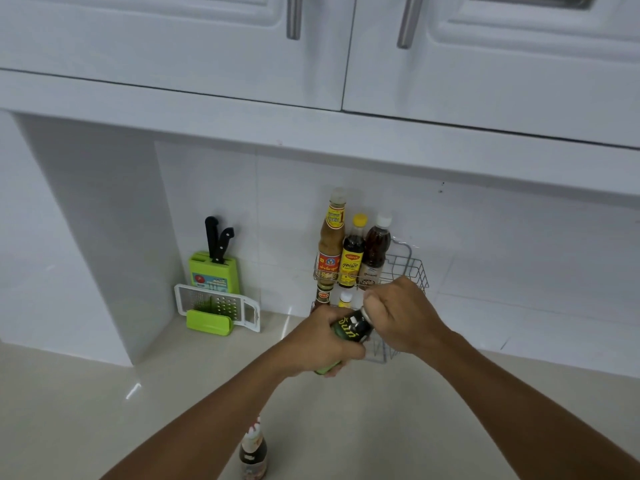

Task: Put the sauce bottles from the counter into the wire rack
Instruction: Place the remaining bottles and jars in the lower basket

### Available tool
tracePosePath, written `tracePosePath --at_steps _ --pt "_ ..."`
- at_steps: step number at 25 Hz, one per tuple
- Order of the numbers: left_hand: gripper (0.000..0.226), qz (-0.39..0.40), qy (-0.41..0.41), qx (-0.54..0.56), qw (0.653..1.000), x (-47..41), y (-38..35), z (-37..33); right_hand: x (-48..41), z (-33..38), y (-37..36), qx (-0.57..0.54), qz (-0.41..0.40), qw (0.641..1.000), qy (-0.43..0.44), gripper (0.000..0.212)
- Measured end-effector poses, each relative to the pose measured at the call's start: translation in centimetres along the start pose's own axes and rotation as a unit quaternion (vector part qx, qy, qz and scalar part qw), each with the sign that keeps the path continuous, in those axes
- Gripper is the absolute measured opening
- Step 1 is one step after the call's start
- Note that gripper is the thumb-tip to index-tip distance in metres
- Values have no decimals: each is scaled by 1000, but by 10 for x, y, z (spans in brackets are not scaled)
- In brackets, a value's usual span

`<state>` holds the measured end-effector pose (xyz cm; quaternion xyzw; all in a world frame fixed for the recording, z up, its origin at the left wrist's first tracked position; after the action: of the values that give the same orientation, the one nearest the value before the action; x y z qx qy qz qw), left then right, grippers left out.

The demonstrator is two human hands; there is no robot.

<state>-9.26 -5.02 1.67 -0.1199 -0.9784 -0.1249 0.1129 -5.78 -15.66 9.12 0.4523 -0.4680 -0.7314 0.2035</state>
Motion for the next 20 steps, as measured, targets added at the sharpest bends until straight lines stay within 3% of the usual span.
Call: tracePosePath --at_steps 3,7,10,13,17,20 --pt "25 -96 -42 -79 991 0 4 -4 8 -5 -3 -18 -62 998 -9 34" --pt "38 -214 -84 -228 946 -7 13 -18 4 -19 3 -64 -141 988 5 30" --pt "38 -169 -95 -183 964 -29 25 -26 9 -46 -16 -236 -132 953 -135 29" --pt "46 -100 -76 -180 976 -55 32 -12 21 -63 -51 -450 -106 850 -254 13" --pt "76 -1 54 -164 985 -97 49 64 47 -108 -80 -401 -117 846 -333 17" --pt "63 -27 153 -144 977 -122 75 124 70 -138 -112 -310 -122 859 -388 18"
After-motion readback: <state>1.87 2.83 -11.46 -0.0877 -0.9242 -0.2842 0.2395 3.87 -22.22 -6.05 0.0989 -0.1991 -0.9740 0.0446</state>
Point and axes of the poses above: each hand's wrist, its own x-axis away from the middle knuckle, its own y-axis out of the back of the hand, z = x × y, the point moved 7 cm from there along -x, towards the middle knuckle, and after that the axes turned 11 degrees about y, right-handed, at the moved point
